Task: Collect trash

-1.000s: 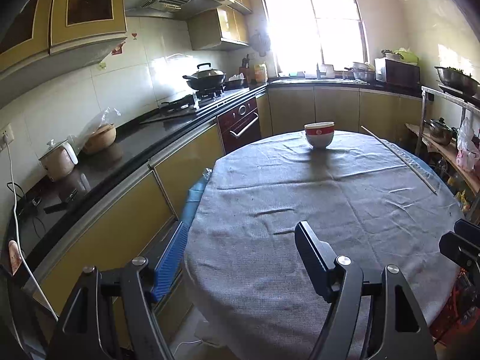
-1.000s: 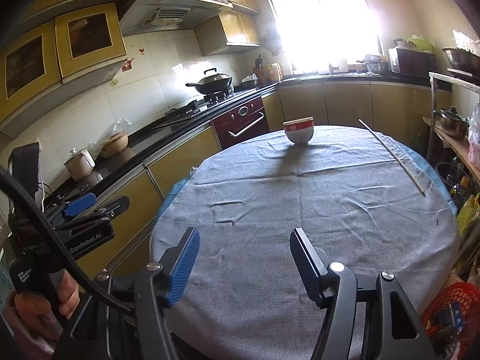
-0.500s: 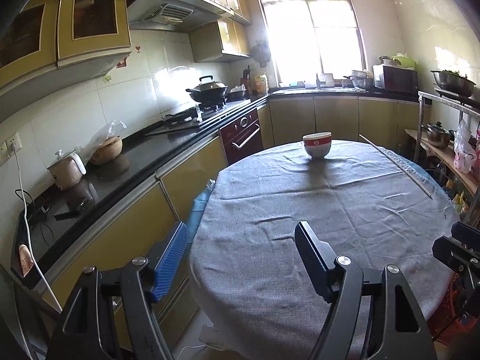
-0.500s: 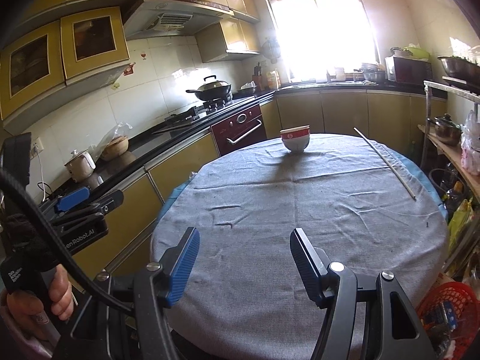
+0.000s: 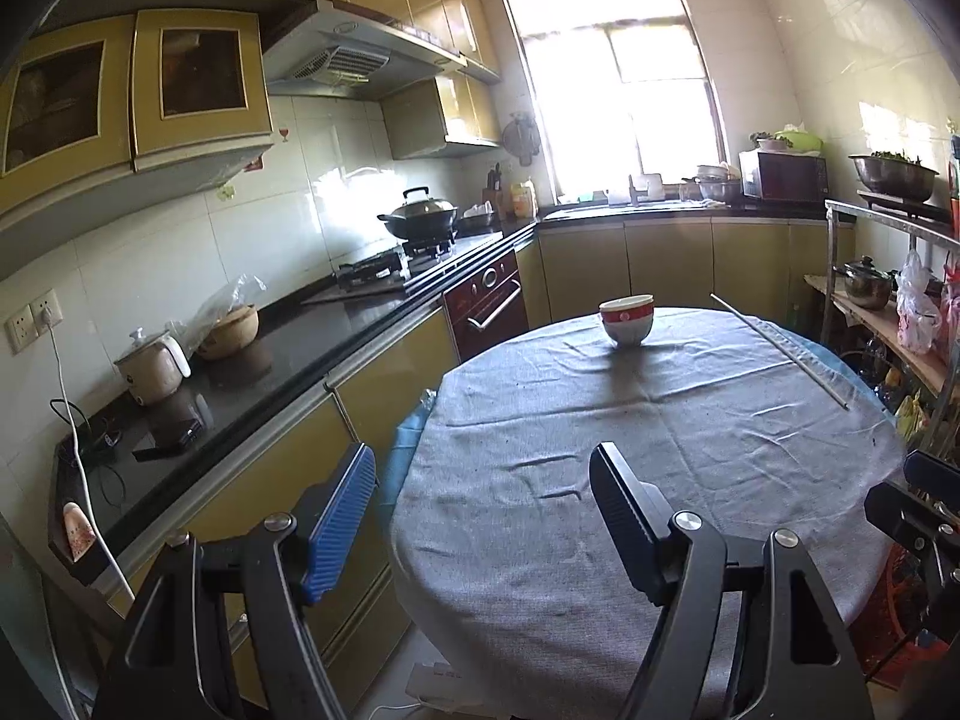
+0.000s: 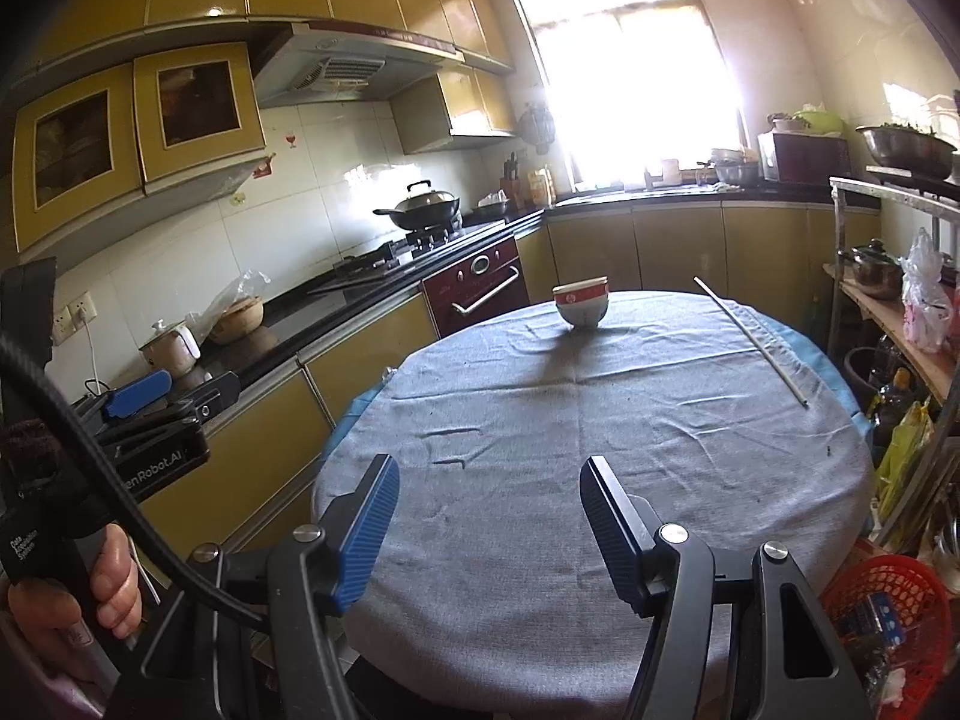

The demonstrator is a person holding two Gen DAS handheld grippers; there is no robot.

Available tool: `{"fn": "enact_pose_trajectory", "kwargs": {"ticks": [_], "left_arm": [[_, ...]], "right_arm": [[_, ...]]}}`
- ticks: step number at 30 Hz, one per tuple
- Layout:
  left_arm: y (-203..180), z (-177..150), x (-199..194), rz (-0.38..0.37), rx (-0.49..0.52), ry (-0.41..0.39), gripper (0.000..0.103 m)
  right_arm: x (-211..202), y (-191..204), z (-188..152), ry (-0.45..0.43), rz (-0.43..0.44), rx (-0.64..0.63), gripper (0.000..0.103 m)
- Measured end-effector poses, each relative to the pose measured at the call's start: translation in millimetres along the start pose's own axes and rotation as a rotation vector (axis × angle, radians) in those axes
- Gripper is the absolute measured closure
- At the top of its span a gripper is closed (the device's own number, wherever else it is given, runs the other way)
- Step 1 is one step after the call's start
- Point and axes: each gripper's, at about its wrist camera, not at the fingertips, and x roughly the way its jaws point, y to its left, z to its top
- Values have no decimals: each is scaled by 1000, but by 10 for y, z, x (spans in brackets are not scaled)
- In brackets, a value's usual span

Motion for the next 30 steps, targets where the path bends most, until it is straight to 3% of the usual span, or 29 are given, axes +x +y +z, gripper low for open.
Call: {"fn": "enact_pose_trajectory", "kwargs": {"ticks": [4,20,30], "left_arm": [[-29,22,-61,2,5,-18,16],[-71,106,59,-8,5,-2,15],[-54,135,355,-45,-11,61,15]], "right_arm": [[-81,-2,6,-19,-7,-4,35],[104,-71,121,-1,-19,-1,34],[393,-112,191,52,-32,17,34]]}}
